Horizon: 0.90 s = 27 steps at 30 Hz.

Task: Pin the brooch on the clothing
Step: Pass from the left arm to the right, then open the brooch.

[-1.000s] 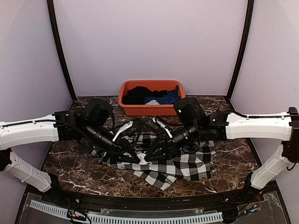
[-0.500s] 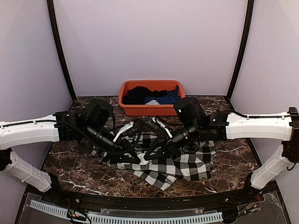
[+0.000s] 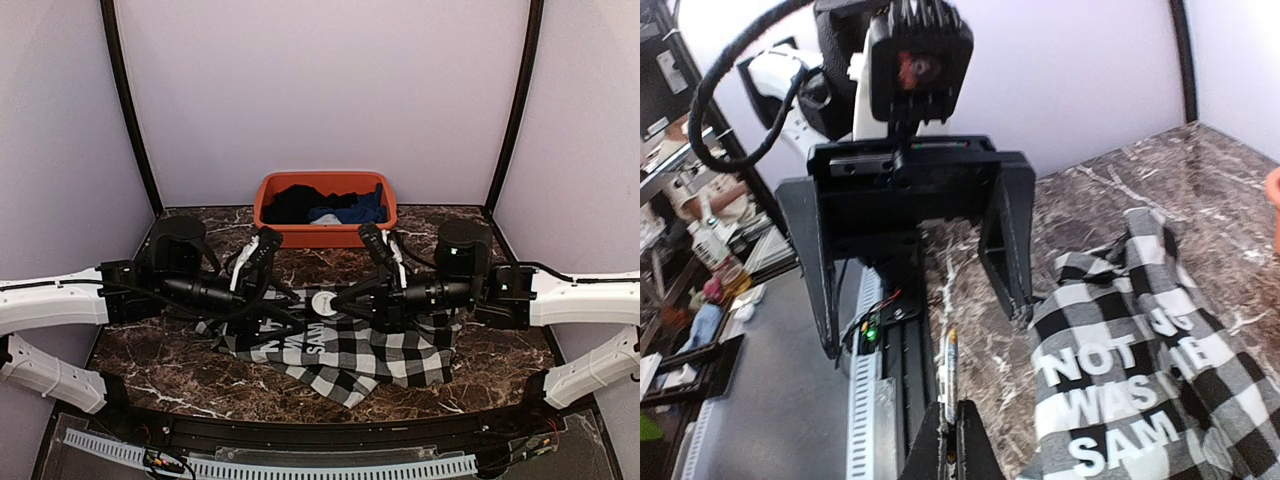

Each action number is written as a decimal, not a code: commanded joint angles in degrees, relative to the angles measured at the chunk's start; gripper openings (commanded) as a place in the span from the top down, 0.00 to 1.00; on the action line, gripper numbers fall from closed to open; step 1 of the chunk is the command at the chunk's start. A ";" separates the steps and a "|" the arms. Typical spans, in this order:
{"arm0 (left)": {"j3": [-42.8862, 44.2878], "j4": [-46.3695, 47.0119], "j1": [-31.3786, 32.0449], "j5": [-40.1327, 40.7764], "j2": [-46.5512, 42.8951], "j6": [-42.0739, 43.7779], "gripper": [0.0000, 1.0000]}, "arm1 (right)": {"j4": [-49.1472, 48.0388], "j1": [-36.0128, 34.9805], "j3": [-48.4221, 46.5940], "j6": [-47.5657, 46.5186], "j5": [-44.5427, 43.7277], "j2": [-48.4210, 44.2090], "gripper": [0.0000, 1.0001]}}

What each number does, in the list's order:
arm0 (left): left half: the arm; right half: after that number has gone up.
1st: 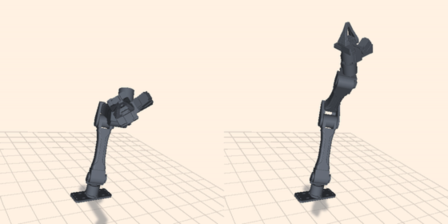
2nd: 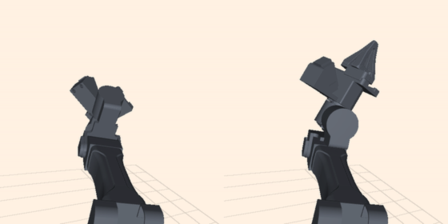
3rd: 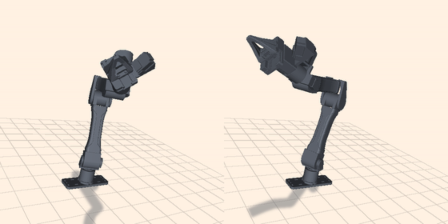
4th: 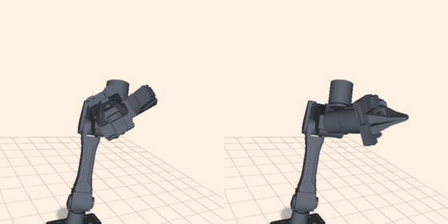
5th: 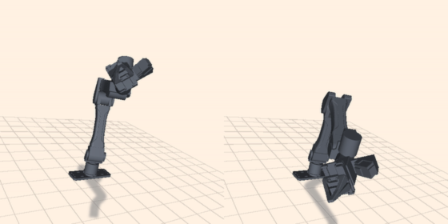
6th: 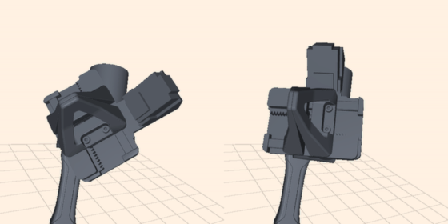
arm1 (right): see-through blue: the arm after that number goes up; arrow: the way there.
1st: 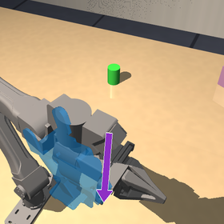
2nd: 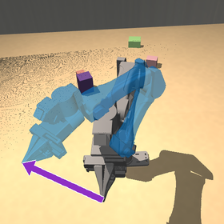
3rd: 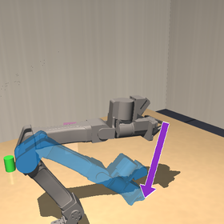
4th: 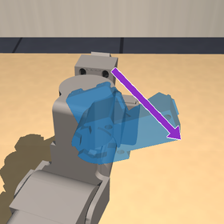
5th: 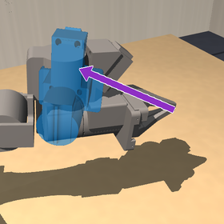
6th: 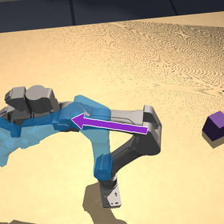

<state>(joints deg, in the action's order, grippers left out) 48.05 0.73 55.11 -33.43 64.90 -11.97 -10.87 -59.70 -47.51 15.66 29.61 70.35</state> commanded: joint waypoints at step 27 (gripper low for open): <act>-0.33 48.61 -1.40 -5.46 22.23 -27.33 0.55 | -36.40 -8.50 23.37 6.42 -36.06 -8.34 1.00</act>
<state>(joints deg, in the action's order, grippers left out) 47.11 43.62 54.15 -36.88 86.13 -36.01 -44.05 -67.59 -25.30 22.15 -4.82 62.65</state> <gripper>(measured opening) 0.497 0.009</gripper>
